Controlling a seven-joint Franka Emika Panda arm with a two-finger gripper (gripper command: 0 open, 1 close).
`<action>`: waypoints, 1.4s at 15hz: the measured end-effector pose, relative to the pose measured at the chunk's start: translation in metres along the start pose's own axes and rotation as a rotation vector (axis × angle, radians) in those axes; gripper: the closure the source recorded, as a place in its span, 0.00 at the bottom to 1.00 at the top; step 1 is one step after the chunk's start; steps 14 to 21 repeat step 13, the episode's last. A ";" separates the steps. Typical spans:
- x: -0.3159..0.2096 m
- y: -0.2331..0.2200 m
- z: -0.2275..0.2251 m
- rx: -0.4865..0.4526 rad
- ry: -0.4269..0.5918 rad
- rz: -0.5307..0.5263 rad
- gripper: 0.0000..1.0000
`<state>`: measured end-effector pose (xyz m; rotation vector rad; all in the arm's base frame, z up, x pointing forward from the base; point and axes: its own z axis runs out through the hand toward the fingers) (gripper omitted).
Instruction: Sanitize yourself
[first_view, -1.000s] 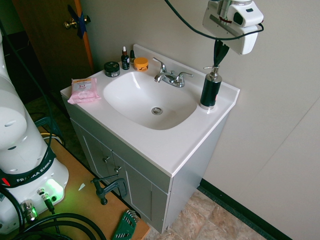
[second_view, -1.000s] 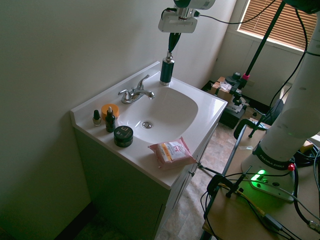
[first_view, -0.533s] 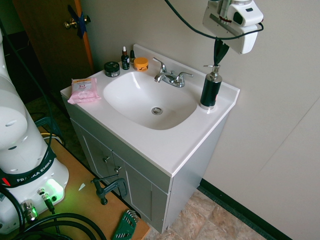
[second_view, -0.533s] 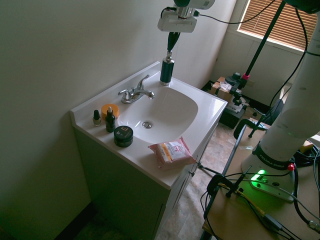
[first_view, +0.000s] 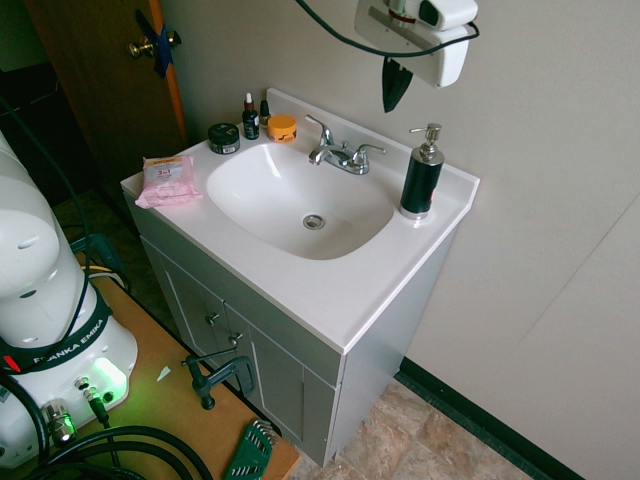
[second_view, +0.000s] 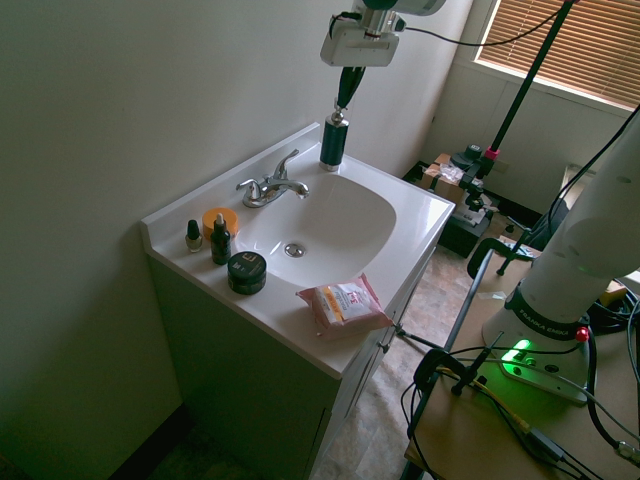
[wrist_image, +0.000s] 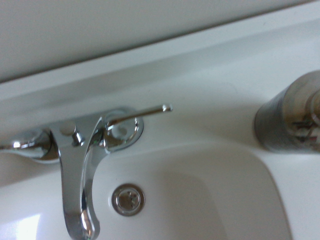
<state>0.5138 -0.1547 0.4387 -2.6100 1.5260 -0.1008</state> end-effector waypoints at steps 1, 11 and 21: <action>-0.010 0.002 0.006 -0.010 0.001 -0.019 0.00; -0.072 -0.011 0.048 -0.071 0.022 -0.135 0.00; -0.076 -0.010 0.053 -0.077 0.023 -0.145 0.00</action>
